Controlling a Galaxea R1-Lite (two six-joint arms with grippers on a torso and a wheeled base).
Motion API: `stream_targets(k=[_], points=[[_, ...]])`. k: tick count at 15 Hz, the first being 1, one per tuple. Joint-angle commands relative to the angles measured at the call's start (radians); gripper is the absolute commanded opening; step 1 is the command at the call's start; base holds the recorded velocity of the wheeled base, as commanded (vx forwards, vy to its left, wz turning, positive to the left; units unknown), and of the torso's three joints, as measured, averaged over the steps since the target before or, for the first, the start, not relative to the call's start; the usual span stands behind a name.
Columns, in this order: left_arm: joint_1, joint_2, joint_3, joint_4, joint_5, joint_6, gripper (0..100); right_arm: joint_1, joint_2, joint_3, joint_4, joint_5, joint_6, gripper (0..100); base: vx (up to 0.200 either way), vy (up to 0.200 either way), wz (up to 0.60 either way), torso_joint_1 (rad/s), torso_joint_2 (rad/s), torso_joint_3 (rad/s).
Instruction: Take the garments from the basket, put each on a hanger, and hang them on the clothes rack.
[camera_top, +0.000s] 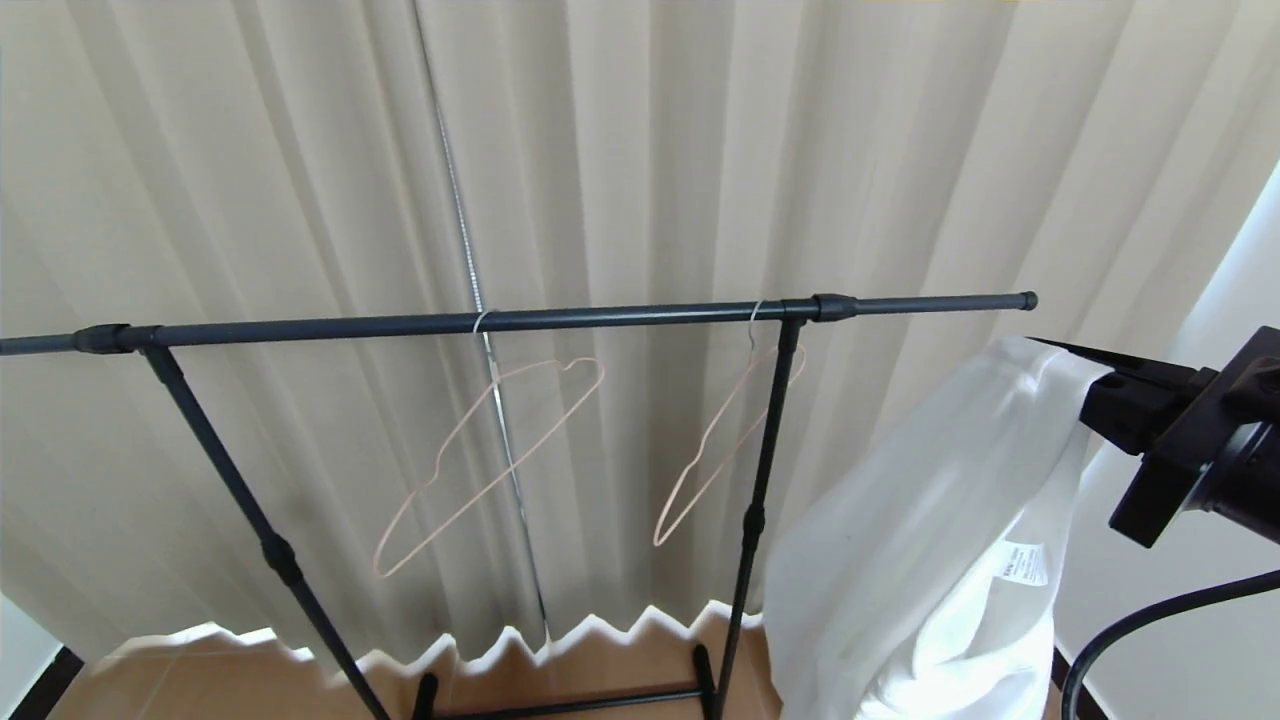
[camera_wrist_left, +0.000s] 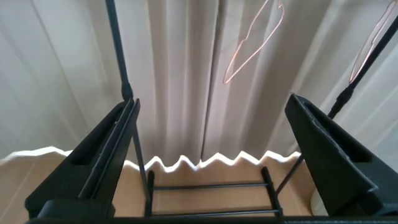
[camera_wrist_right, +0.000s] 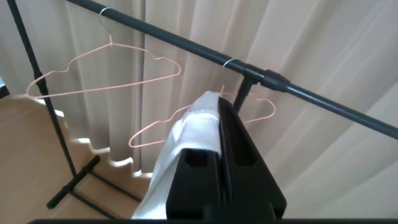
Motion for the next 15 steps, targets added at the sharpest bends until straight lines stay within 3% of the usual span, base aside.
stream_targets(k=[1, 6, 9, 12, 14, 15], points=[[-0.001, -0.001, 0.0, 0.0, 0.0, 0.0, 100, 0.0, -0.005, 0.001, 0.004, -0.001, 0.0, 0, -0.2, 0.0, 0.0, 0.017, 0.01, 0.002], [-0.001, -0.001, 0.0, 0.0, 0.0, 0.0, 100, 0.0, -0.01, 0.001, 0.004, -0.001, -0.002, 0, -0.04, 0.16, 0.0, -0.011, 0.0, 0.003], [-0.001, -0.001, 0.0, -0.001, 0.003, 0.0, 100, 0.0, -0.007, 0.002, 0.004, -0.001, -0.002, 0, 0.0, 0.0, 0.0, 0.0, 0.0, 0.0], [-0.001, -0.001, 0.0, -0.001, 0.003, 0.0, 100, -0.002, -0.003, 0.002, 0.004, -0.001, -0.002, 0, 0.0, 0.0, 0.6, 0.002, 0.0, 0.002], [-0.001, -0.001, 0.0, 0.0, 0.002, 0.004, 100, 0.0, -0.002, 0.002, 0.004, -0.001, -0.005, 0, 0.0, 0.0, 0.0, 0.0, 0.0, 0.0], [-0.002, -0.001, -0.002, 0.003, -0.009, 0.007, 100, 0.0, -0.008, 0.02, 0.004, 0.001, -0.054, 0, 0.0, 0.0, 0.0, 0.0, 0.0, 0.0]])
